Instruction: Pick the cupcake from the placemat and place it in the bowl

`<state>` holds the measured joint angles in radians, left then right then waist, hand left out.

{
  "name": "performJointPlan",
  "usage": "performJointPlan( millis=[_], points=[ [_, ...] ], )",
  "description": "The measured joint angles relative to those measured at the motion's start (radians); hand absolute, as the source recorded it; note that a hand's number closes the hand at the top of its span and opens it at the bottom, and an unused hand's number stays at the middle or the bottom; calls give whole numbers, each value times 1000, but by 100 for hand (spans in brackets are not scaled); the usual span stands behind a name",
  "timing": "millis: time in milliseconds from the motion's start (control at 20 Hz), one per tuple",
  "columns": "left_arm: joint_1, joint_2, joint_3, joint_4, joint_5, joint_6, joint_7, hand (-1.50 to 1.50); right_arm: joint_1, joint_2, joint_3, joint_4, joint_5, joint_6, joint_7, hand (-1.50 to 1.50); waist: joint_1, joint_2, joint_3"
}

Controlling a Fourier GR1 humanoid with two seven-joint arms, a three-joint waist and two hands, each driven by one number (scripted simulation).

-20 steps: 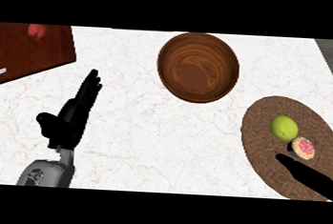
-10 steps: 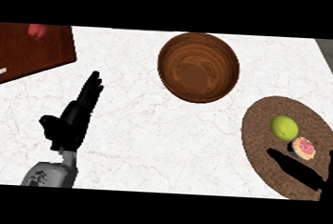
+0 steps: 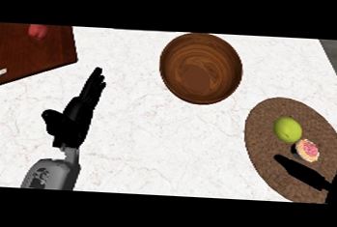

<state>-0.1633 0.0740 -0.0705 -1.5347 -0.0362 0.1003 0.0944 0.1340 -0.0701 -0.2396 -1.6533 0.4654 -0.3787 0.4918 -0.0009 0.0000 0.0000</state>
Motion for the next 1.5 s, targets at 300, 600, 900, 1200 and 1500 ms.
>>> performJointPlan(
  millis=[300,600,900,1200,1500],
  points=[
    [-6,-3,14,-1,-7,-11,5,0,-52,-11,23,85,3,17,-37,150,1,0,0],
    [22,3,23,-11,3,-31,-10,0,-62,-50,76,141,65,46,-117,150,-1,-4,-8],
    [16,-20,7,11,-17,-22,-20,0,-89,-43,140,151,28,111,-219,150,3,-7,-11],
    [-15,-32,-28,17,-15,-52,-16,0,-180,-60,495,106,-5,473,-428,150,114,-1,-3],
    [-10,-25,-12,25,-12,-47,-17,0,-222,-104,707,-31,-149,791,-675,150,67,-4,0]
  ],
)
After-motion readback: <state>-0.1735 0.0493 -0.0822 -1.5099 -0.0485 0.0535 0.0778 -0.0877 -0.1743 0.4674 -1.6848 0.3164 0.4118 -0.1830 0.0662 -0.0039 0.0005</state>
